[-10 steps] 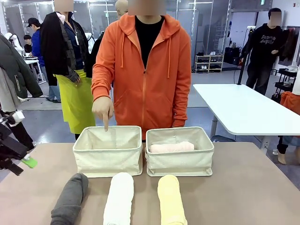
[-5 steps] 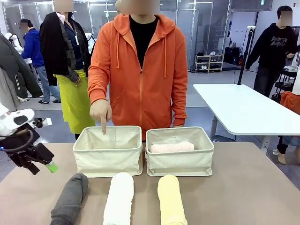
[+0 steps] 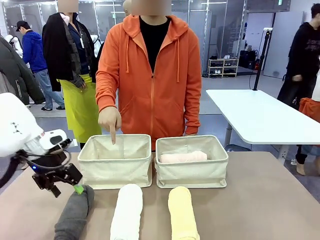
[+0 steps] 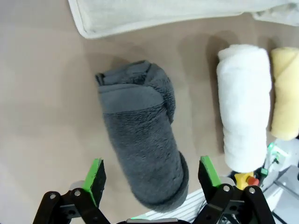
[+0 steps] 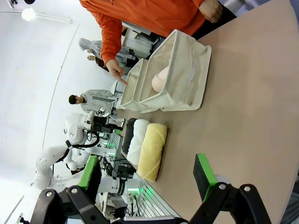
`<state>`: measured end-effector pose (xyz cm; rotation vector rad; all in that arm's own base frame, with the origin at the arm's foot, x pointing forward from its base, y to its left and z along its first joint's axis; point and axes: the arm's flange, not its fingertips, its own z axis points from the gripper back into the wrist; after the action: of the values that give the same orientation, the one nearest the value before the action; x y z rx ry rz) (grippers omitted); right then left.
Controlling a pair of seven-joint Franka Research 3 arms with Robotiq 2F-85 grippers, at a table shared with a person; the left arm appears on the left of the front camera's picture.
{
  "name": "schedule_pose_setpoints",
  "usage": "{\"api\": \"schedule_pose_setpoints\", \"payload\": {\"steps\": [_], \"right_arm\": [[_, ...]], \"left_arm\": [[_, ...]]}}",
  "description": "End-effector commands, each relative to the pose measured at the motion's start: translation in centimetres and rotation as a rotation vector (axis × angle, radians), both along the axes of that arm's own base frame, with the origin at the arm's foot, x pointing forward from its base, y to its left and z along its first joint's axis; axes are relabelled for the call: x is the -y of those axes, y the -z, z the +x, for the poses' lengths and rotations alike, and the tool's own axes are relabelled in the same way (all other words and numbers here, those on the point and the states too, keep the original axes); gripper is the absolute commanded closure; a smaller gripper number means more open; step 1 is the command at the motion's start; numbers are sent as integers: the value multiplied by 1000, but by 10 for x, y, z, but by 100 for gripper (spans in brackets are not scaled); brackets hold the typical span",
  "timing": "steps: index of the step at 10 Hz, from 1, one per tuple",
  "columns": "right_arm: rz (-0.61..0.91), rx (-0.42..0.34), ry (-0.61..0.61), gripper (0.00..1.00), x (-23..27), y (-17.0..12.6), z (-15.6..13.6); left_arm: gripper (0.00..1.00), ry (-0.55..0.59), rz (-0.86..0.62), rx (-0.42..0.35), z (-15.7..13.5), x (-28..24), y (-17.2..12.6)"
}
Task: Divide the towels into two baskets.
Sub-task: Pick up one hotel-folded towel from the bottom of the table and place it in the Fabric basket indicated by the person.
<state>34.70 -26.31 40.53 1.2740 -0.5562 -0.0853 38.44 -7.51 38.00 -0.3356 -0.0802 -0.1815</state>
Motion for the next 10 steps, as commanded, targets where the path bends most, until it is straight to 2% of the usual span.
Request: {"api": "schedule_pose_setpoints", "payload": {"steps": [1, 4, 6, 10], "right_arm": [[-8, -8, 6, 0, -1, -3, -2], [-8, -8, 6, 0, -1, -3, -2], [-8, -8, 6, 0, -1, -3, -2], [-8, -8, 6, 0, -1, -3, -2]], "left_arm": [[0, -89, 49, -42, -87, 12, 51], [0, -107, 177, -45, -93, 21, 71], [0, -114, 213, -24, -97, 24, 74], [0, -114, 249, -38, -98, 22, 83]]}}
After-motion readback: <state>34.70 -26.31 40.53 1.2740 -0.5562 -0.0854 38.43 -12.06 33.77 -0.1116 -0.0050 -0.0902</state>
